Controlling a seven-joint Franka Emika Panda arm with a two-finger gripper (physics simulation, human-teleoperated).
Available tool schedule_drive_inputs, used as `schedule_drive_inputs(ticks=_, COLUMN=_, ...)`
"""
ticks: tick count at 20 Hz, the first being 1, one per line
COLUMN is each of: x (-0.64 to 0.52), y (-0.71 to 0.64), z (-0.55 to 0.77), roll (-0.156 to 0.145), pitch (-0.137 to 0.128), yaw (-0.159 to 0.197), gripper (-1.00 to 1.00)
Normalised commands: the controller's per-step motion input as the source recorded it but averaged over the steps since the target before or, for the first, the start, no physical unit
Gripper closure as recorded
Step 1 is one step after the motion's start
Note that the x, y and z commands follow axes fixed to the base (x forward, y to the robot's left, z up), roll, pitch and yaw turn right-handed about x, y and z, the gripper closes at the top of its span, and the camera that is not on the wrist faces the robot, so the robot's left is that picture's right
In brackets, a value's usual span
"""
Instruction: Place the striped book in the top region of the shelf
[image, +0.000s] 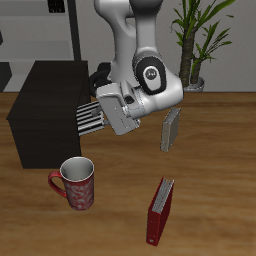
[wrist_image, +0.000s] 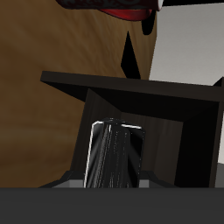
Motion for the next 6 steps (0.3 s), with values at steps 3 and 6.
schedule_drive_inputs(ticks=3, x=0.01, y=-0.20, z=-0.06, roll=-0.026, pitch=0.011, yaw=-0.006, gripper=1.00)
schedule_drive_inputs(ticks=6, x=0.00, y=-0.12, z=-0.10, roll=-0.009, pitch=0.023, yaw=0.001, gripper=1.00)
